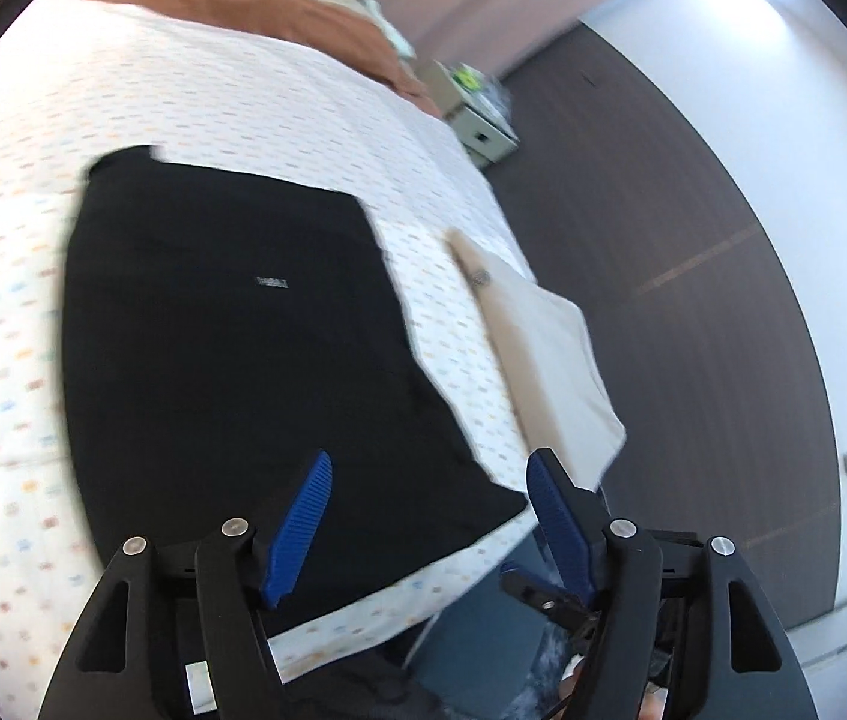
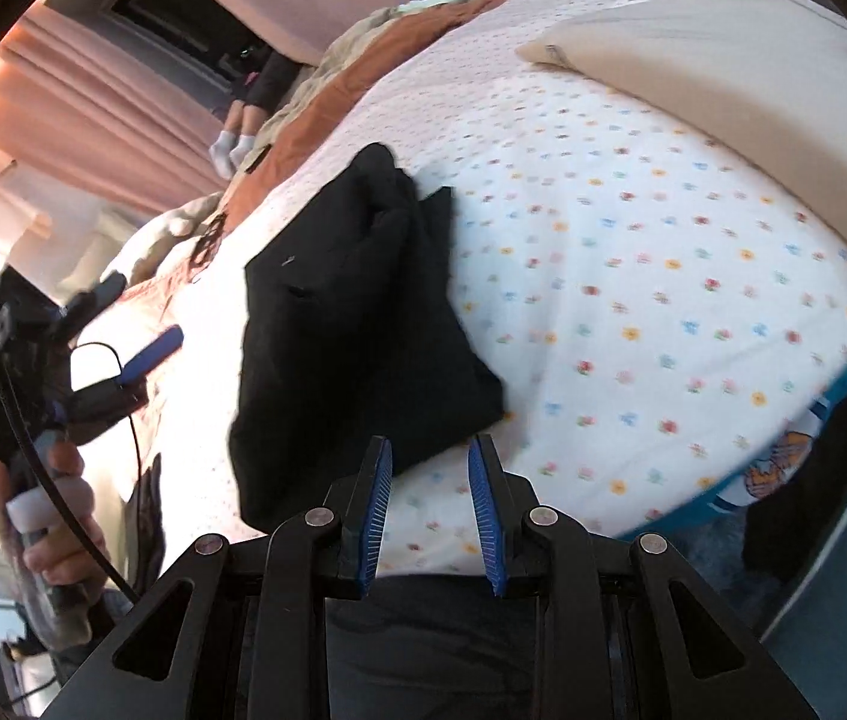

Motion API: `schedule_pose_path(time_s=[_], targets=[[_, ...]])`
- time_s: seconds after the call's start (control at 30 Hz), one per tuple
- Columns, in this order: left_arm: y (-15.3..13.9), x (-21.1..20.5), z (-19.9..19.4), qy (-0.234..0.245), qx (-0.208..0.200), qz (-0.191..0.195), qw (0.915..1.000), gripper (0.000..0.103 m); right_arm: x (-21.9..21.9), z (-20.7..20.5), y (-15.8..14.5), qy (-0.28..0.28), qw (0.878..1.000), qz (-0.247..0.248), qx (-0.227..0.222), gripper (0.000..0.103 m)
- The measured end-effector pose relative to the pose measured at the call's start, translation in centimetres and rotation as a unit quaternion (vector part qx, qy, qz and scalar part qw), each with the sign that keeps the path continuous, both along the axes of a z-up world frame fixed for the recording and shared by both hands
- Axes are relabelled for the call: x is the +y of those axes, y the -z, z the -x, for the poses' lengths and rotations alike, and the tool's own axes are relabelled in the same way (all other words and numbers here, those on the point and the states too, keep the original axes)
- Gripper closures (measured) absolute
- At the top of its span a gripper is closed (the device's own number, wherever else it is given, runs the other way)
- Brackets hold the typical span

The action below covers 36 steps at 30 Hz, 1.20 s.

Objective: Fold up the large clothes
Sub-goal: 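Grasp the folded black shirt bundle with both tools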

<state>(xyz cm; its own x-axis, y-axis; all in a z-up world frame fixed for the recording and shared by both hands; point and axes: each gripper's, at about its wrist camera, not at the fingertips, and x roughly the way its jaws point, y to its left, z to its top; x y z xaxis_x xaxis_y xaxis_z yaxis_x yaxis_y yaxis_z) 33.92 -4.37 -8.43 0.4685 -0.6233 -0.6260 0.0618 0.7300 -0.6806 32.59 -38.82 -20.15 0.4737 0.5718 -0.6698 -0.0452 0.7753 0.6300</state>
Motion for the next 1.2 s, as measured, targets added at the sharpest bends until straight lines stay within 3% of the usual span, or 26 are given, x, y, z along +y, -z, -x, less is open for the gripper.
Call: schedule_pose_path(time_s=[0.07,0.13,0.43,0.5,0.53,0.57,0.73,1.03,1.2], targets=[[0.2,2.1,0.8,-0.020,0.004,-0.008,0.9997,0.034,1.0,-0.8,-0.1,-0.008,1.000,-0.005,-0.005,0.049],[0.4,4.2,2.0,-0.042,0.009,-0.022,0.9988,0.034,1.6,-1.3,-0.4,-0.006,1.000,-0.015,-0.012,0.038],[2.9,9.8,5.0,-0.106,0.050,-0.049,0.9918,0.034,3.9,-4.9,-0.8,0.002,0.998,-0.045,-0.034,0.038],[3.5,9.9,5.2,-0.107,0.058,-0.053,0.9912,0.034,4.1,-5.4,-0.8,0.007,0.998,-0.036,-0.045,0.048],[3.7,10.4,5.4,-0.105,0.062,-0.055,0.9910,0.034,4.1,-5.5,-0.7,0.008,0.998,-0.032,-0.048,0.075],[4.2,10.1,5.3,-0.102,0.067,-0.060,0.9908,0.034,4.1,-5.6,-0.4,0.001,0.998,-0.038,-0.046,0.086],[6.3,7.9,4.3,-0.078,0.087,-0.080,0.9900,0.034,3.8,-4.4,0.2,0.007,0.997,-0.039,-0.060,0.093],[10.5,4.7,2.5,-0.045,0.118,-0.094,0.9875,0.034,1.1,-2.8,3.4,0.045,0.997,-0.055,-0.031,0.097],[11.6,4.8,2.3,-0.051,0.122,-0.096,0.9866,0.044,0.8,-2.8,6.2,0.059,0.997,-0.055,0.002,0.097]])
